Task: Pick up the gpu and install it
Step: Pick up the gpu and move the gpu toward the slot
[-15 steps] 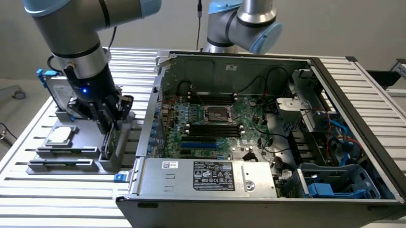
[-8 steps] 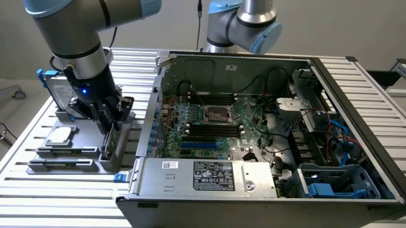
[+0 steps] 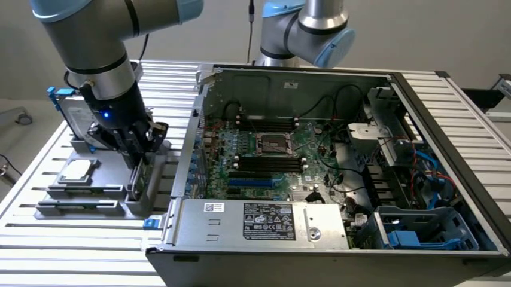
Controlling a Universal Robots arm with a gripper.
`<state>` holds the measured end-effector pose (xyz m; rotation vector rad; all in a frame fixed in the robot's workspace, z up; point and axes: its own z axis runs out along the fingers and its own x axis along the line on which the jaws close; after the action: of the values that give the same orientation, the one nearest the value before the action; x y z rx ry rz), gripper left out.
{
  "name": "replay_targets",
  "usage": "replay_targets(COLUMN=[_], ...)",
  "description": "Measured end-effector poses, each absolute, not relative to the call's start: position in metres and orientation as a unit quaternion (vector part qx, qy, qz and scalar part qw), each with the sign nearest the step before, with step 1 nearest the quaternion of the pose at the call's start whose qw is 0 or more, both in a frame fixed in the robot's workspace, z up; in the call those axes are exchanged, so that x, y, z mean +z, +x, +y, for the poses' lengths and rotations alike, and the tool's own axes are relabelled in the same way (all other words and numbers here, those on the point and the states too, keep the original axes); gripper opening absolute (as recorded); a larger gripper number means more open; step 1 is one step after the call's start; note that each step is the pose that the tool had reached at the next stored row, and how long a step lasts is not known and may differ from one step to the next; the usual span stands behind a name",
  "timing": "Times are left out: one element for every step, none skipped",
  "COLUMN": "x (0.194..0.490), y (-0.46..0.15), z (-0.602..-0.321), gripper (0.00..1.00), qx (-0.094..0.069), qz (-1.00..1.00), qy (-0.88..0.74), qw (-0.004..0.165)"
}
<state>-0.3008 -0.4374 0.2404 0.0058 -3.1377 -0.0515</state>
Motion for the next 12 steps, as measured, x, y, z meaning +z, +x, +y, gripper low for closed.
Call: replay_targets(x=[0.2404,0.2404,0.2404,0.2404,0.2404,0.2404,0.2404,0.2407,0.2417,0.2437,0.2464,0.2491], y=[-0.3008,-0.3008,-0.3008,-0.3008,-0.3008,-0.3008,-0.3007,-0.3007,-0.3007,-0.3007,-0.3007,-0.3007], z=[-0.4375,-0.4374,-0.4375,-0.4374,-0.4375,-0.4374,-0.4374,-0.4374,-0.4374,-0.4374,-0.4374,-0.4374], gripper=[0.27,0.27,0.27,0.27,0.27,0.27,0.27,0.27,0.27,0.27,0.27,0.27], qx=[-0.016,-0.016,-0.016,-0.016,-0.016,-0.016,-0.016,-0.017,-0.017,-0.017,-0.017,-0.018], qz=[-1.0,-1.0,-1.0,-1.0,-1.0,-1.0,-1.0,-1.0,-1.0,-1.0,-1.0,-1.0], qy=[0.002,0.002,0.002,0.002,0.002,0.002,0.002,0.002,0.002,0.002,0.002,0.002], qw=[0.002,0.002,0.002,0.002,0.002,0.002,0.002,0.002,0.002,0.002,0.002,0.002])
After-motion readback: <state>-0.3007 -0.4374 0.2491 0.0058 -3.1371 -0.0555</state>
